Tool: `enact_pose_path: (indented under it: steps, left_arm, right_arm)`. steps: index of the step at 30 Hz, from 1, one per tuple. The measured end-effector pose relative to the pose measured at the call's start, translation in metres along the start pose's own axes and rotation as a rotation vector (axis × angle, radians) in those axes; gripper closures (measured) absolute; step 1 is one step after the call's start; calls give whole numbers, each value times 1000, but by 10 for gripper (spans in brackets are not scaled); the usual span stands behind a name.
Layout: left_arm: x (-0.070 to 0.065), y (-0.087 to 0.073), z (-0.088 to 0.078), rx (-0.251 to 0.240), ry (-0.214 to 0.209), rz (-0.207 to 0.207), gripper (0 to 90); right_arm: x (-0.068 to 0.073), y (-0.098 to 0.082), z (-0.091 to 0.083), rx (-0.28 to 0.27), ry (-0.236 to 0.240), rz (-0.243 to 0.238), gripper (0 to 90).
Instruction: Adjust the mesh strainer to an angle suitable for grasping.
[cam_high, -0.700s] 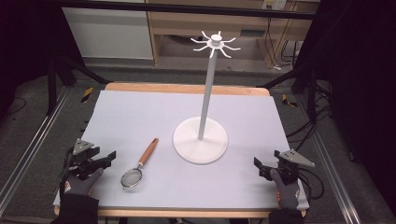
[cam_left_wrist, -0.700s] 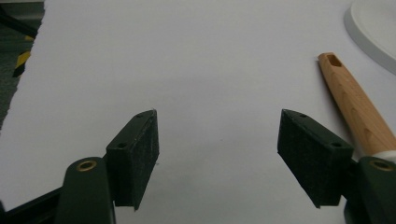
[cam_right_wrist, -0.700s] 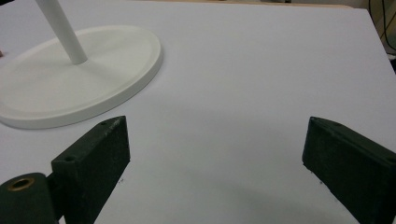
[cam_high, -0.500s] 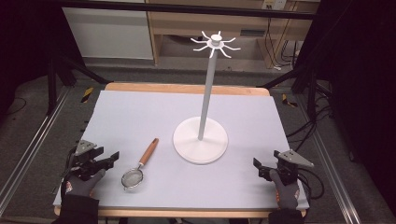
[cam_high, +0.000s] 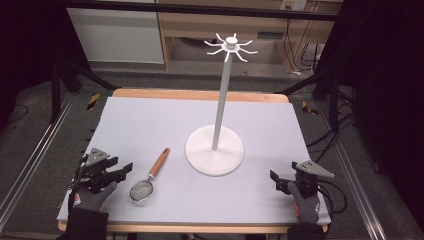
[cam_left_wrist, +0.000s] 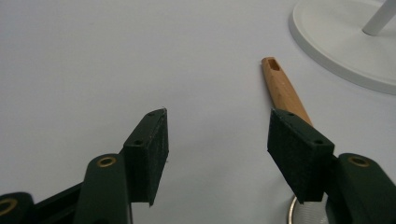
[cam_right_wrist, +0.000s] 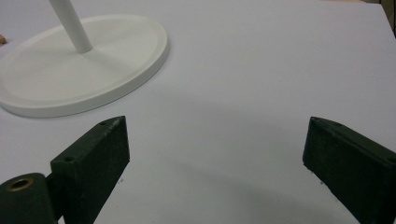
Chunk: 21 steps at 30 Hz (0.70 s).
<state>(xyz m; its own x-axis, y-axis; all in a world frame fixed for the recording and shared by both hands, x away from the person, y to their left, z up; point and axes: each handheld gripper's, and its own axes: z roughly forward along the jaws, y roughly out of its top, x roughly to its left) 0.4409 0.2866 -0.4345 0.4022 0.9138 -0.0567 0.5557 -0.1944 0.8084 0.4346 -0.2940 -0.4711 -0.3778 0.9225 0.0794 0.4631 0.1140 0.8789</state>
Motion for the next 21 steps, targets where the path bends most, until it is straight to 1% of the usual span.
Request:
enact_pose_path:
  steps: [5,9,15,17,18,19,21]
  left_arm:
    - [-9,7,-2,2,-21,9,379]
    - [-12,10,-3,1,-24,7,383]
    - [-16,16,-1,19,-23,19,391]
    - [-20,19,2,32,-31,33,391]
    - [-20,19,2,32,-31,33,391]
    - [-23,22,3,41,-38,46,391]
    - [-24,24,4,42,-41,47,395]
  right_arm:
    - [0,0,0,5,-4,-3,74]
    - [1,0,0,14,-3,-9,73]
    - [2,0,0,14,-2,-4,67]
    - [2,0,0,18,-3,-7,66]
    - [2,0,0,18,-3,-7,66]
    - [3,-1,1,19,-3,-3,66]
    - [3,-1,1,21,1,2,66]
